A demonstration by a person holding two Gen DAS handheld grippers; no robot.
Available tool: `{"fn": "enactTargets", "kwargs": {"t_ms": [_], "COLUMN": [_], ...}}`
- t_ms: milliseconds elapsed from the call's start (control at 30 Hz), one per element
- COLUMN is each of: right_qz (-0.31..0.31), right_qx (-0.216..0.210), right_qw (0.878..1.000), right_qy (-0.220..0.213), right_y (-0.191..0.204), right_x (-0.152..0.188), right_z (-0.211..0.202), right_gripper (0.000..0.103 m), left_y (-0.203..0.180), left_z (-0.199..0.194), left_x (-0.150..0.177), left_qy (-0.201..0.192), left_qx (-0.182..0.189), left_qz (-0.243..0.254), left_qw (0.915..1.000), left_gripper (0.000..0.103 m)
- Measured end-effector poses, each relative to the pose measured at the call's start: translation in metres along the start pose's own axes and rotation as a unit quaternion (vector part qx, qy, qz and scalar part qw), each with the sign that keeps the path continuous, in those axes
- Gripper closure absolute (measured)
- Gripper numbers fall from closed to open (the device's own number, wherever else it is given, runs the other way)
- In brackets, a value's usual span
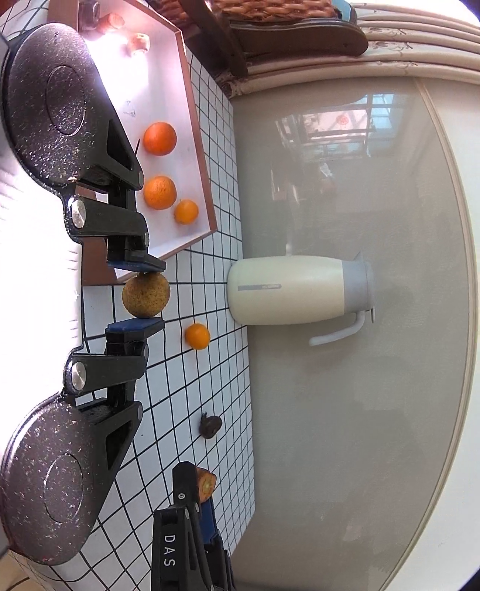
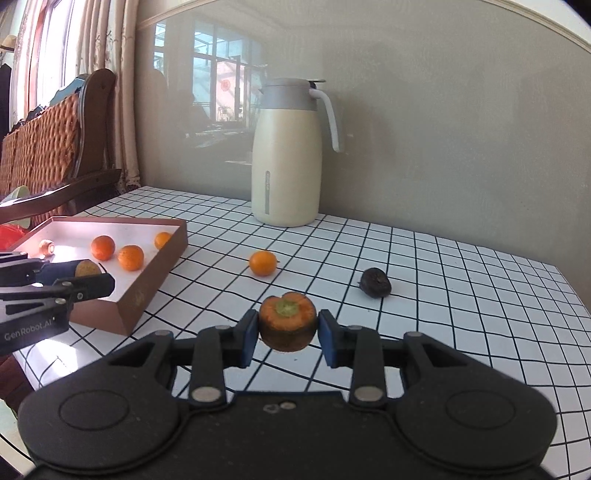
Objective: Organize fruits
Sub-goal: 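Carry the kiwi with the left gripper while the right carries the carrot piece over the tray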
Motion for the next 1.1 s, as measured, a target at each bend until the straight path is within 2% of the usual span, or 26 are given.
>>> {"fn": "enactTargets", "kwargs": {"t_ms": [300, 600, 1100], "right_qz": [-0.051, -0.093, -0.131], "right_qx": [-0.036, -0.069, -0.11], "right_qw": [0.998, 0.993, 0.984], "right_qy": [-0.017, -0.029, -0.048], "right_y": [0.043, 0.081, 0.146], "right_x": [-0.011, -0.018, -0.035], "right_z": [-0.008, -0.013, -0.006], "right_gripper": [0.077, 0.077, 0.077], "left_y": [0.027, 0.067, 0.133], "left_z": [-0.018, -0.038, -0.051], "left_x": [0.005, 0.018, 0.033], "left_qy": [-0.012, -0.016, -0.024], "left_qx": [-0.02, -0.058, -0.117], "left_qz": [-0.014, -0.031, -0.086], "left_qw": [0.9996, 0.9977, 0.9891], "left_gripper": [0.077, 0.077, 0.077]}}
Point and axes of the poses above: each gripper's, at about its wrist camera, not at the fingertips, and z roughly the way its jaws point, y to its left, x to its underside, the point moved 2 cm from there along z, roughly the way its jaws point, and after that the axes turned 15 degrees about y, right-handed, at the moved point
